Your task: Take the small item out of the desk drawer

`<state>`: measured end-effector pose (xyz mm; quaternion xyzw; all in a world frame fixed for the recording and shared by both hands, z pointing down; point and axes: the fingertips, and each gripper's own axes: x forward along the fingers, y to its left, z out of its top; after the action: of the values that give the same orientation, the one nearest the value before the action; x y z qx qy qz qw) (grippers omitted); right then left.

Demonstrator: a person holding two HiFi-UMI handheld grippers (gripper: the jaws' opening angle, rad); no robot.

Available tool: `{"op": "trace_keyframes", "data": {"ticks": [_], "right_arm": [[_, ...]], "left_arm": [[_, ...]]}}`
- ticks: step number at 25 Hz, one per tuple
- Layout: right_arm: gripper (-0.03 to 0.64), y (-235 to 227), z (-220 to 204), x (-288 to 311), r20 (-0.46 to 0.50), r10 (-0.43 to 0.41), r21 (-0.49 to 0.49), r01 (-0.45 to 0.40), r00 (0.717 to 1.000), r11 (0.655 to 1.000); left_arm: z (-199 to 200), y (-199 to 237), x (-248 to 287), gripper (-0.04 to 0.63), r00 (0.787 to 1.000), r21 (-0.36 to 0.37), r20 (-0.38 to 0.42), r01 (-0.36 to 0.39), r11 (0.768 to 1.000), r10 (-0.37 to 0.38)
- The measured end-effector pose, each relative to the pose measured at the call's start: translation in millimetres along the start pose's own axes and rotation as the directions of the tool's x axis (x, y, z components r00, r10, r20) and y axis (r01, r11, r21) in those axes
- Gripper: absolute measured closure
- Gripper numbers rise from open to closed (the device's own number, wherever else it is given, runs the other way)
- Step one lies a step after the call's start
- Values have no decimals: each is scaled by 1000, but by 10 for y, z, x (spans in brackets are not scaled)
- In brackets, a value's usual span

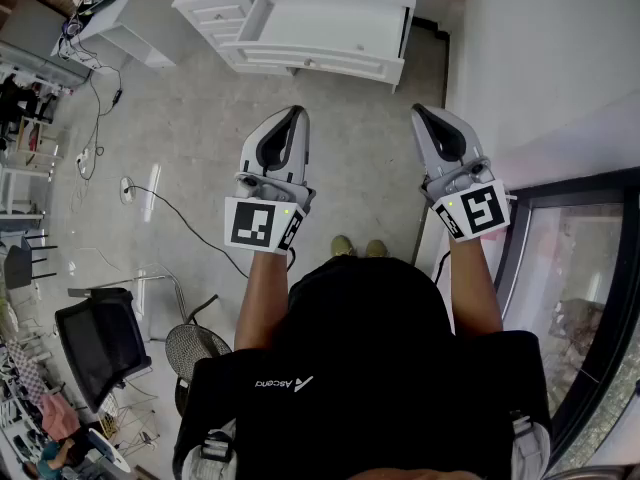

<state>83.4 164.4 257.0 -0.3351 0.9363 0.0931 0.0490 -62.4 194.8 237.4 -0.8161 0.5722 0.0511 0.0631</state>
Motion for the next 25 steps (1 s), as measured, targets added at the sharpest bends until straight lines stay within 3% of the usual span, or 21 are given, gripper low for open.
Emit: {"op": "trace_keyframes", "data": {"ticks": [11, 18, 25], "right_arm": [[618, 63, -23, 42, -2, 6, 7, -6, 1000, 1000], [617, 95, -31, 63, -4, 9, 6, -9, 1000, 1000], [617, 153, -52, 129, -7, 16, 3, -16, 1000, 1000]], "left_arm": [[-17, 50, -25, 597, 1000, -20, 10, 6, 1000, -6], [-50, 185, -42, 592, 999, -30, -4, -45, 999, 45], [-110, 317, -47, 520, 998, -27, -28, -62, 998, 61]]}}
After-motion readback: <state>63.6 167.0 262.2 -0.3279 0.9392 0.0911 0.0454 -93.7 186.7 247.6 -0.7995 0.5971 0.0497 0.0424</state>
